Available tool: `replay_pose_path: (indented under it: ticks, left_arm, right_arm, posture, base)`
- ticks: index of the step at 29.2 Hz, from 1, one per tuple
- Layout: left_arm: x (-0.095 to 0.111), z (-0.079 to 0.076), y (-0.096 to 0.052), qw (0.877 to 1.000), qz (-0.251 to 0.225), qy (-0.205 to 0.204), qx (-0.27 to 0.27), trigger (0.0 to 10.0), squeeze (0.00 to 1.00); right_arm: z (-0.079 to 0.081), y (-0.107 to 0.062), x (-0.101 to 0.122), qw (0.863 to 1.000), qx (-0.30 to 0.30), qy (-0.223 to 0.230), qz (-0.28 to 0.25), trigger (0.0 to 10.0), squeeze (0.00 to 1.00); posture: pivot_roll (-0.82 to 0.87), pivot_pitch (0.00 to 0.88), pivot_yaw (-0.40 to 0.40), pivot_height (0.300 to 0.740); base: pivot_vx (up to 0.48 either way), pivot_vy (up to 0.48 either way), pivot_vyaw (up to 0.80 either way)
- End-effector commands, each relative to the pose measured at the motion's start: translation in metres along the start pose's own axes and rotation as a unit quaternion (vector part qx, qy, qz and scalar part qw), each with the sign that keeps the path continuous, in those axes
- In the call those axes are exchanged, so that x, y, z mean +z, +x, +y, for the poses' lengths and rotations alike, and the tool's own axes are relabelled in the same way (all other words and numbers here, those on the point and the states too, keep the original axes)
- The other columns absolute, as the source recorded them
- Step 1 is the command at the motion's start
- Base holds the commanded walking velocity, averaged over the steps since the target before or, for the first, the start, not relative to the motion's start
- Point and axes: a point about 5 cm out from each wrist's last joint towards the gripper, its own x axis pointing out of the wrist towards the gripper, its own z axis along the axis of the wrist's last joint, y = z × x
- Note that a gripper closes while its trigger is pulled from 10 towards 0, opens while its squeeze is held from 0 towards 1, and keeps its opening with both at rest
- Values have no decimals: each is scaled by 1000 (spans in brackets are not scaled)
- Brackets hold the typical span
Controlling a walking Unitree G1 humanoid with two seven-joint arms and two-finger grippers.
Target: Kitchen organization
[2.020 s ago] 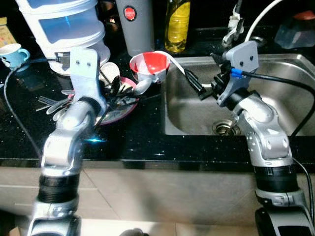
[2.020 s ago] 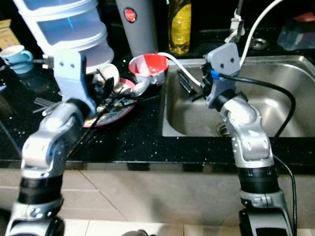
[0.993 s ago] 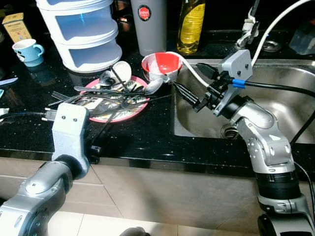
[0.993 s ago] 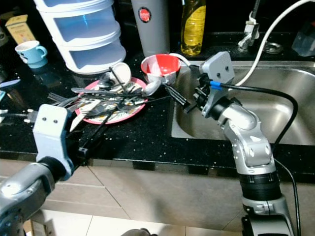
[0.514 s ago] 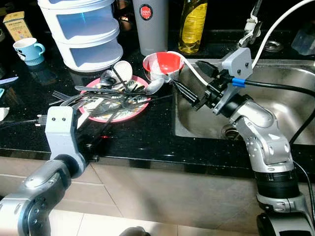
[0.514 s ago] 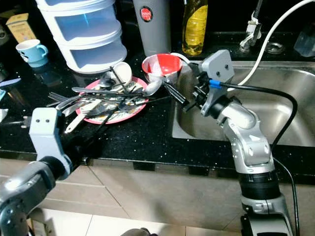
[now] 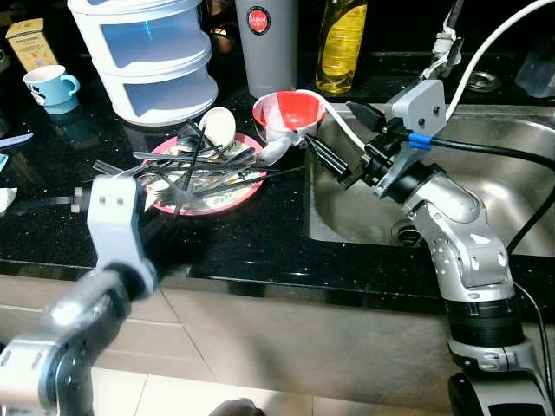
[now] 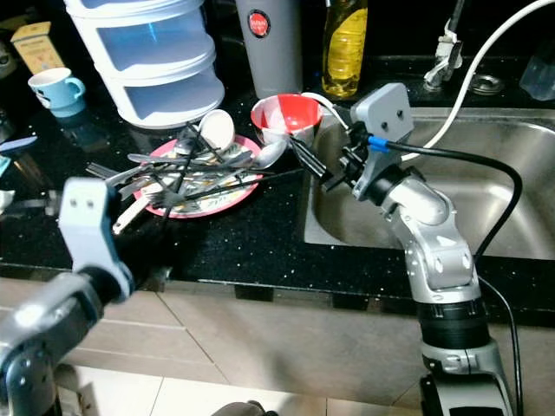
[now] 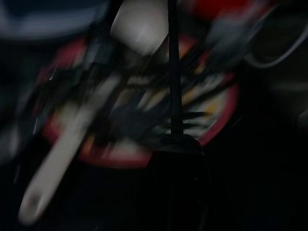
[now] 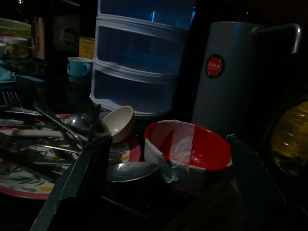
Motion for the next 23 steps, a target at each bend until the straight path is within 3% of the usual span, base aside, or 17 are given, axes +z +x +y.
replay_pose_path:
  ticks: [1,5,12,14,15,16,23]
  left_arm:
    - [2,1,-2,1000,-4,8,-7,10000,0]
    - [8,-1,6,999,-12,18,-32,10000,0]
    - [10,3,24,999,-8,21,-26,10000,0]
    - [13,2,38,999,-11,19,-38,10000,0]
    - [13,2,38,999,-11,19,-38,10000,0]
    - [17,2,53,998,-15,27,-48,10000,0]
    - [31,-10,81,994,-34,38,-96,10000,0]
  right_arm:
    - [-1,2,1,1000,-5,3,-7,10000,0]
    - [0,2,1,1000,-9,4,-9,10000,0]
    - [0,2,1,1000,-12,4,-10,10000,0]
    - [0,3,1,1000,-14,4,-11,10000,0]
    - [0,3,1,1000,-14,4,-11,10000,0]
    - [0,3,1,1000,-16,3,-12,10000,0]
    - [-1,3,2,1000,-24,2,-14,10000,0]
  posture:
    - [178,0,82,740]
    - [173,0,88,740]
    - [167,0,89,740]
    - [166,0,88,740]
    - [166,0,88,740]
    - [155,0,91,740]
    - [149,0,94,740]
  base:
    - [0,0,0]
    - [0,0,0]
    - [0,0,0]
    - [0,0,0]
    - [0,0,0]
    - [0,0,0]
    - [0,0,0]
